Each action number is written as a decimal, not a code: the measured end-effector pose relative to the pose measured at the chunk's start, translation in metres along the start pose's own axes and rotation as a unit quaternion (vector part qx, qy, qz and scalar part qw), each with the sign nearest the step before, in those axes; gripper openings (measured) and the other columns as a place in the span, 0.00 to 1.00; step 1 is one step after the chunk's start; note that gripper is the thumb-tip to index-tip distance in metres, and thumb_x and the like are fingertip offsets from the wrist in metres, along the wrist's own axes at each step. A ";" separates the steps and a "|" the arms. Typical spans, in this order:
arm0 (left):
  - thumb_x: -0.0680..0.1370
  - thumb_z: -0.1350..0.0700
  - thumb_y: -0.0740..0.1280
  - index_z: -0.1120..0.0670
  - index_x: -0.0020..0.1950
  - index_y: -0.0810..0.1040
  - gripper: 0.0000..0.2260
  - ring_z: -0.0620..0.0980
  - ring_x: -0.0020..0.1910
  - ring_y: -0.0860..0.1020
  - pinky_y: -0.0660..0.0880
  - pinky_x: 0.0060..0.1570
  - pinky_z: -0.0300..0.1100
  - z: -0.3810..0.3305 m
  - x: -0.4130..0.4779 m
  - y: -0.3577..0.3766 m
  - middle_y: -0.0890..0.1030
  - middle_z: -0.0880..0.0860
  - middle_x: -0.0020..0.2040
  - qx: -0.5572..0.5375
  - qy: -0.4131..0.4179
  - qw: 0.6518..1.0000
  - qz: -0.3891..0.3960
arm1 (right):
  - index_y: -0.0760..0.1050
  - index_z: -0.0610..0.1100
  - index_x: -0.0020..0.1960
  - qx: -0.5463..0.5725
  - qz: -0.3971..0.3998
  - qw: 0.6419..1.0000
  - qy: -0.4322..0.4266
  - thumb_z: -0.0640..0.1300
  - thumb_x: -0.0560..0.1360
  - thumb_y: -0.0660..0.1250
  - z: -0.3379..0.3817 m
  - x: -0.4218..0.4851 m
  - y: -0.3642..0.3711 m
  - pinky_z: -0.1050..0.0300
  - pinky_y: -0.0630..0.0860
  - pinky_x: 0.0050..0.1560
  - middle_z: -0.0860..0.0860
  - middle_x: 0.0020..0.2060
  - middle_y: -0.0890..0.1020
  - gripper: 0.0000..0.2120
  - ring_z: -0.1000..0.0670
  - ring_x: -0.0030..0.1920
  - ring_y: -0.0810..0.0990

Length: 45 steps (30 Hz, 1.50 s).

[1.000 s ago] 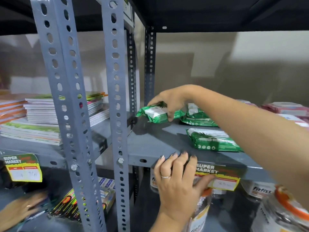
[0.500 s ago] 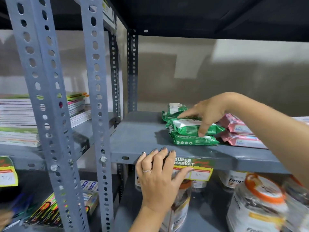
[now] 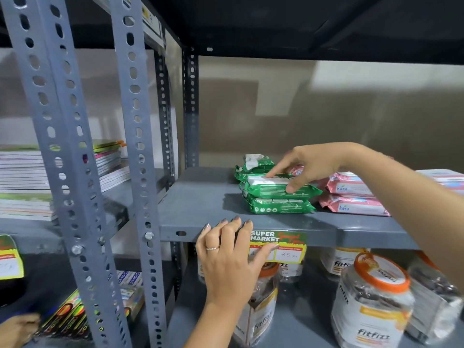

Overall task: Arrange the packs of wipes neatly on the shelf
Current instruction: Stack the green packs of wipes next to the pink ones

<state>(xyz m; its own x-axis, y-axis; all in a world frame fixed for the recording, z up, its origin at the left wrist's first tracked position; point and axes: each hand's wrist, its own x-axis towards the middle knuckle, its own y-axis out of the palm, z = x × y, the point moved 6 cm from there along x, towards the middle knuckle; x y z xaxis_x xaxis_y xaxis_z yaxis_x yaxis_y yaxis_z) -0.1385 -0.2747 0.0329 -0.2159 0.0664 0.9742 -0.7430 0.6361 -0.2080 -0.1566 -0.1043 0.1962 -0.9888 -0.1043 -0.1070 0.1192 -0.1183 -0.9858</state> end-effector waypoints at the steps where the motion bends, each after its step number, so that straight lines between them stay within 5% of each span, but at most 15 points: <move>1: 0.74 0.33 0.64 0.53 0.54 0.83 0.25 0.52 0.56 0.73 0.66 0.62 0.53 0.000 0.000 0.000 0.82 0.52 0.53 0.001 0.001 1.000 0.000 | 0.74 0.65 0.63 -0.012 -0.013 1.000 0.006 0.57 0.69 0.73 0.000 0.001 -0.001 0.47 0.70 0.67 0.55 0.65 0.76 0.23 0.51 0.64 0.74; 6: 0.74 0.33 0.64 0.53 0.53 0.83 0.25 0.52 0.55 0.73 0.66 0.62 0.53 -0.001 0.001 -0.002 0.82 0.52 0.52 0.002 0.001 1.000 0.001 | 0.78 0.58 0.62 -0.028 -0.072 0.997 0.024 0.69 0.69 0.62 0.004 0.001 0.004 0.59 0.70 0.48 0.62 0.31 0.80 0.26 0.62 0.38 0.75; 9: 0.75 0.33 0.63 0.53 0.53 0.83 0.25 0.52 0.55 0.73 0.66 0.62 0.53 0.000 0.001 -0.001 0.82 0.51 0.52 0.001 -0.001 1.000 0.004 | 0.81 0.53 0.52 -0.048 -0.085 0.994 0.043 0.73 0.69 0.50 0.005 -0.001 0.005 0.55 0.73 0.52 0.54 0.44 0.83 0.33 0.50 0.45 0.78; 12: 0.75 0.33 0.63 0.53 0.54 0.83 0.25 0.52 0.55 0.73 0.66 0.62 0.53 0.000 0.001 -0.001 0.82 0.51 0.53 0.000 -0.002 1.000 0.005 | 0.78 0.56 0.61 -0.042 -0.082 0.994 0.057 0.76 0.65 0.50 0.002 -0.006 0.003 0.47 0.72 0.62 0.51 0.56 0.81 0.37 0.46 0.57 0.79; 16: 0.75 0.32 0.62 0.53 0.54 0.83 0.26 0.52 0.55 0.73 0.67 0.61 0.54 0.000 0.000 -0.001 0.82 0.51 0.53 0.001 -0.001 1.000 0.004 | 0.79 0.60 0.58 -0.017 -0.092 0.995 0.039 0.77 0.64 0.56 0.005 -0.010 0.006 0.47 0.74 0.62 0.49 0.53 0.84 0.32 0.43 0.55 0.82; 23: 0.76 0.32 0.61 0.52 0.53 0.83 0.26 0.52 0.55 0.73 0.67 0.62 0.53 0.000 0.000 0.000 0.82 0.51 0.52 0.004 -0.002 1.000 -0.002 | 0.80 0.38 0.43 -0.066 -0.139 0.982 0.112 0.70 0.74 0.51 0.006 -0.002 0.008 0.50 0.77 0.50 0.46 0.31 0.79 0.36 0.45 0.38 0.78; 26: 0.76 0.32 0.62 0.52 0.53 0.83 0.26 0.52 0.55 0.73 0.67 0.62 0.53 0.000 0.000 -0.001 0.82 0.51 0.52 0.003 -0.001 1.000 -0.005 | 0.77 0.43 0.59 -0.101 -0.132 0.978 0.126 0.51 0.80 0.55 -0.001 0.002 -0.001 0.46 0.76 0.57 0.42 0.55 0.81 0.18 0.42 0.52 0.80; 28: 0.75 0.32 0.63 0.52 0.53 0.83 0.25 0.51 0.55 0.73 0.67 0.62 0.53 0.000 0.000 -0.001 0.82 0.51 0.52 0.007 -0.001 1.000 -0.006 | 0.66 0.57 0.72 -0.107 -0.084 0.984 0.112 0.35 0.75 0.58 -0.009 0.001 -0.005 0.42 0.76 0.60 0.50 0.70 0.70 0.29 0.40 0.59 0.78; 30: 0.75 0.32 0.63 0.52 0.53 0.83 0.25 0.52 0.55 0.73 0.66 0.62 0.53 -0.001 0.000 -0.001 0.82 0.51 0.52 0.008 -0.003 1.000 -0.004 | 0.58 0.66 0.72 -0.091 -0.012 0.991 0.100 0.31 0.69 0.62 -0.015 -0.002 -0.002 0.39 0.75 0.60 0.53 0.74 0.63 0.41 0.39 0.63 0.76; 35: 0.75 0.33 0.64 0.52 0.53 0.83 0.24 0.52 0.55 0.73 0.66 0.62 0.53 0.000 0.000 0.000 0.82 0.51 0.52 0.001 -0.005 1.000 -0.007 | 0.56 0.70 0.71 -0.070 0.048 0.995 0.059 0.32 0.69 0.67 -0.008 -0.001 0.010 0.41 0.78 0.55 0.52 0.76 0.62 0.45 0.38 0.64 0.76; 39: 0.74 0.32 0.65 0.52 0.53 0.83 0.25 0.52 0.55 0.73 0.67 0.62 0.53 0.000 0.000 -0.001 0.82 0.51 0.52 0.007 -0.005 1.000 -0.010 | 0.59 0.65 0.73 -0.059 0.033 0.997 0.045 0.31 0.72 0.65 0.001 -0.001 0.012 0.66 0.75 0.36 0.55 0.70 0.67 0.41 0.63 0.45 0.82; 40: 0.74 0.33 0.65 0.52 0.53 0.83 0.25 0.52 0.55 0.73 0.67 0.62 0.53 0.000 0.000 0.000 0.82 0.51 0.52 0.007 -0.004 1.000 -0.011 | 0.61 0.64 0.73 -0.064 0.022 0.997 0.036 0.34 0.73 0.66 0.003 0.000 0.011 0.68 0.75 0.42 0.57 0.69 0.67 0.37 0.63 0.47 0.80; 42: 0.74 0.33 0.65 0.52 0.53 0.83 0.24 0.52 0.55 0.73 0.66 0.62 0.53 0.001 0.000 0.000 0.82 0.51 0.53 0.005 -0.004 1.000 -0.009 | 0.65 0.63 0.71 -0.067 -0.001 0.997 0.024 0.44 0.73 0.70 0.005 0.002 0.008 0.54 0.73 0.62 0.57 0.70 0.70 0.31 0.51 0.61 0.78; 45: 0.74 0.33 0.65 0.52 0.54 0.83 0.24 0.51 0.55 0.72 0.65 0.62 0.52 0.000 0.000 0.000 0.82 0.51 0.53 0.004 -0.005 1.000 -0.007 | 0.70 0.60 0.68 -0.076 -0.028 0.996 0.030 0.56 0.71 0.71 0.004 0.005 0.006 0.45 0.73 0.62 0.53 0.64 0.77 0.27 0.44 0.58 0.79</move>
<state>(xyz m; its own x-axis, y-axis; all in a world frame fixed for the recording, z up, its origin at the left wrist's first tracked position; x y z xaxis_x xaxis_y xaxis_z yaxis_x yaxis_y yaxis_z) -0.1388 -0.2749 0.0327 -0.2126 0.0500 0.9759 -0.7508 0.6308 -0.1959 -0.1603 -0.1097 0.1907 -0.9976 -0.0421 -0.0553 0.0540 0.0300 -0.9981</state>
